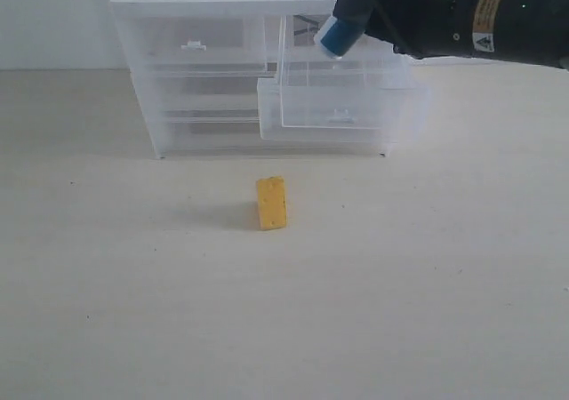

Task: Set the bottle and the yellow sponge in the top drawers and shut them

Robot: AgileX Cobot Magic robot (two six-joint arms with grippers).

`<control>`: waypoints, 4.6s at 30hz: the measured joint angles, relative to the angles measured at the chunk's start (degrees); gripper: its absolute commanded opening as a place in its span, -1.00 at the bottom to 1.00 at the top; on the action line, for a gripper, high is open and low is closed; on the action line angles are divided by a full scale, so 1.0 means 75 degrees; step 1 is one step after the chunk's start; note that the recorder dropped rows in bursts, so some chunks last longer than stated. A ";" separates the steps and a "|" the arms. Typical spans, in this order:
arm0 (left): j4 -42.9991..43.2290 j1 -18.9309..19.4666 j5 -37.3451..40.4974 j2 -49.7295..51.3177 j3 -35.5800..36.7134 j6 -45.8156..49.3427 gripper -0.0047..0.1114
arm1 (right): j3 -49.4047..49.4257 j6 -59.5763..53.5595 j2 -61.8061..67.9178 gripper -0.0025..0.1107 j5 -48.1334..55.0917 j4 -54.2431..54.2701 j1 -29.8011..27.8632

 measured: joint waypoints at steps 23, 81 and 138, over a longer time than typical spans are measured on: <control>0.0000 0.0000 0.0018 0.0000 0.0000 0.0000 -0.85 | -0.0348 0.2573 -0.1872 -0.96 -0.1438 -0.5210 0.0394; 0.0000 0.0000 0.0021 0.0000 0.0000 0.0000 -0.85 | -0.1898 0.2803 0.1453 -0.96 0.1798 -0.5863 0.0859; 0.0000 0.0000 0.0006 0.0000 0.0000 0.0000 -0.85 | -0.2269 0.4079 0.1519 -0.96 -0.0670 -0.5717 0.0308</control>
